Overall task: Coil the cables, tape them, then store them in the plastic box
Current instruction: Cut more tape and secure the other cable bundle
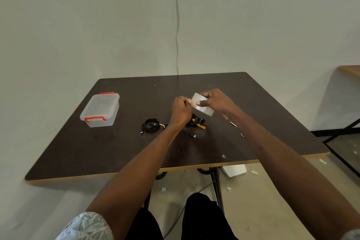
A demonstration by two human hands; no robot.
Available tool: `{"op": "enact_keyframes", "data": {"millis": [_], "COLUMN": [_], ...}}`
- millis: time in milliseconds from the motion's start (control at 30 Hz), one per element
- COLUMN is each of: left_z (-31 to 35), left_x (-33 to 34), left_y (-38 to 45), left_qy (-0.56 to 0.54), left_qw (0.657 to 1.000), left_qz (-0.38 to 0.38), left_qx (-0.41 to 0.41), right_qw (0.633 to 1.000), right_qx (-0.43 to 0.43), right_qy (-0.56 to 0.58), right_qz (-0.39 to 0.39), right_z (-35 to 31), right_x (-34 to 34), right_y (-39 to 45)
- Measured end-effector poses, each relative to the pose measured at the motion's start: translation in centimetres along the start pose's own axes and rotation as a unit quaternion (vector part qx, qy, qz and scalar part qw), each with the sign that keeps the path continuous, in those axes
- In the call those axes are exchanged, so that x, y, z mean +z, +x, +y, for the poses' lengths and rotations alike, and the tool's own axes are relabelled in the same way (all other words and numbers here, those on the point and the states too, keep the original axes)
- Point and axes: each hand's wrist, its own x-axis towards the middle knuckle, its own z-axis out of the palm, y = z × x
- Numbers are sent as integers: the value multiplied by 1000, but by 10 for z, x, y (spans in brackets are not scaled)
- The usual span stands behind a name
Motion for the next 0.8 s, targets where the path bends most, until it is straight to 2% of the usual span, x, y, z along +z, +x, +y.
{"op": "enact_keyframes", "data": {"millis": [133, 300, 467, 633, 800], "left_z": [1, 1, 1, 2, 2], "left_x": [-2, -2, -6, -4, 3], "left_y": [9, 15, 15, 9, 3], "left_qy": [-77, -188, -228, -211, -203], "left_qw": [994, 968, 958, 968, 974], "left_qz": [-30, -69, -65, -73, -15], "left_qx": [-73, -153, -161, -111, -104], "right_qw": [1000, 999, 999, 999, 999], "right_qx": [-5, -4, 2, -5, -8], "right_qy": [-6, -11, -27, -7, 14], "right_qz": [-21, -35, -44, -48, -45], "right_z": [4, 7, 14, 17, 16], "right_x": [-7, -14, -21, -20, -20], "right_y": [3, 6, 9, 8, 9]}}
